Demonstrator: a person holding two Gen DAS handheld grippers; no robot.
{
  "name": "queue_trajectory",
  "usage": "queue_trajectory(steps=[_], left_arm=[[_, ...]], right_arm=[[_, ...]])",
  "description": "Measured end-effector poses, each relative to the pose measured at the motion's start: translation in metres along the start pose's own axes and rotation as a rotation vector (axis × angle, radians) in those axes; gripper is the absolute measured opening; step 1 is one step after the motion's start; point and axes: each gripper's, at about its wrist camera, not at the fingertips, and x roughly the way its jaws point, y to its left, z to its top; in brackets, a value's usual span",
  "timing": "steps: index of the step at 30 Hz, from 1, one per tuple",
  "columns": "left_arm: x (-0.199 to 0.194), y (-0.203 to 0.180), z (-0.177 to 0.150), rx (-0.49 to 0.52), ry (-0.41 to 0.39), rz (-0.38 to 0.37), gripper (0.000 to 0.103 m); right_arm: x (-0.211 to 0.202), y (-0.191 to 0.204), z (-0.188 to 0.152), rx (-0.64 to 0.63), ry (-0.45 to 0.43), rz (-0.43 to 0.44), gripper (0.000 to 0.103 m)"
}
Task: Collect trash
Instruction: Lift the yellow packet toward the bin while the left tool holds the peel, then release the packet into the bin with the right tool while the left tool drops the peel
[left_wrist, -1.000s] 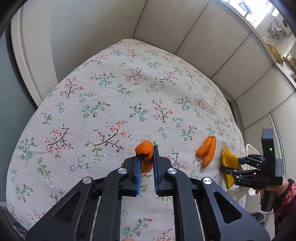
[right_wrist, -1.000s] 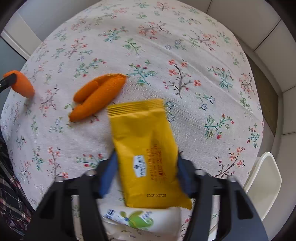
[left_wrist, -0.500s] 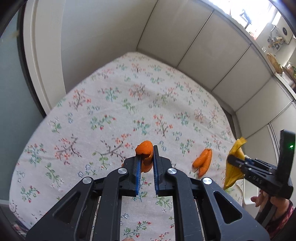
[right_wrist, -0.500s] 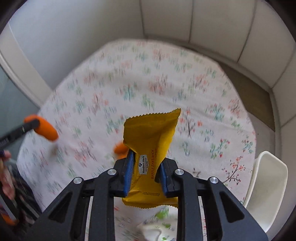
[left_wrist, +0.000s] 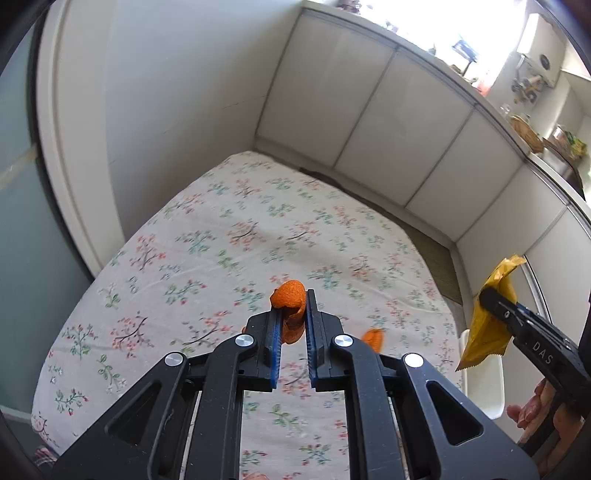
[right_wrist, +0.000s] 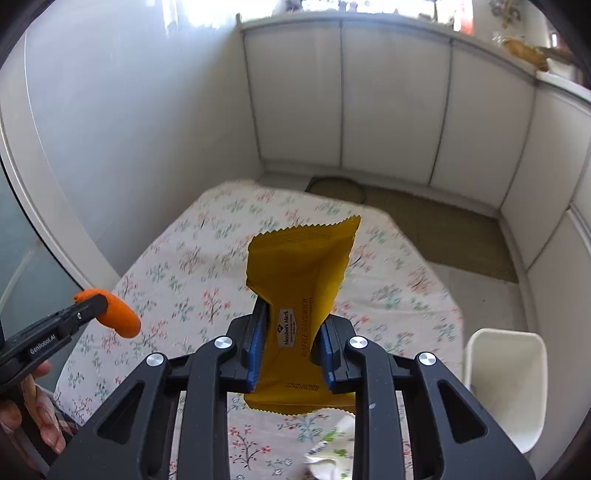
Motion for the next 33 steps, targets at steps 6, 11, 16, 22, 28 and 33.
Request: queue_trajectory(steps=[6, 11, 16, 22, 28, 33], left_arm=[[-0.007, -0.035, 0.006, 0.048, -0.022, -0.027, 0.011], [-0.012, -0.066, 0.007, 0.088, -0.032, -0.047, 0.011], [-0.013, -0.096, 0.005, 0.125, -0.034, -0.065, 0.011], [-0.011, -0.141, -0.003, 0.186, -0.024, -0.091, 0.011], [-0.009, -0.182, -0.015, 0.25, -0.012, -0.118, 0.011], [-0.005, -0.219, -0.026, 0.309, -0.002, -0.143, 0.011]], right_arm=[[-0.025, -0.027, 0.004, 0.037, -0.069, -0.037, 0.025], [-0.039, -0.056, 0.002, 0.084, -0.1, -0.082, 0.025], [-0.053, -0.097, -0.004, 0.151, -0.126, -0.133, 0.025], [-0.068, -0.148, -0.02, 0.229, -0.148, -0.226, 0.025], [-0.071, -0.216, -0.045, 0.327, -0.118, -0.356, 0.026], [-0.063, -0.266, -0.069, 0.4, -0.056, -0.425, 0.035]])
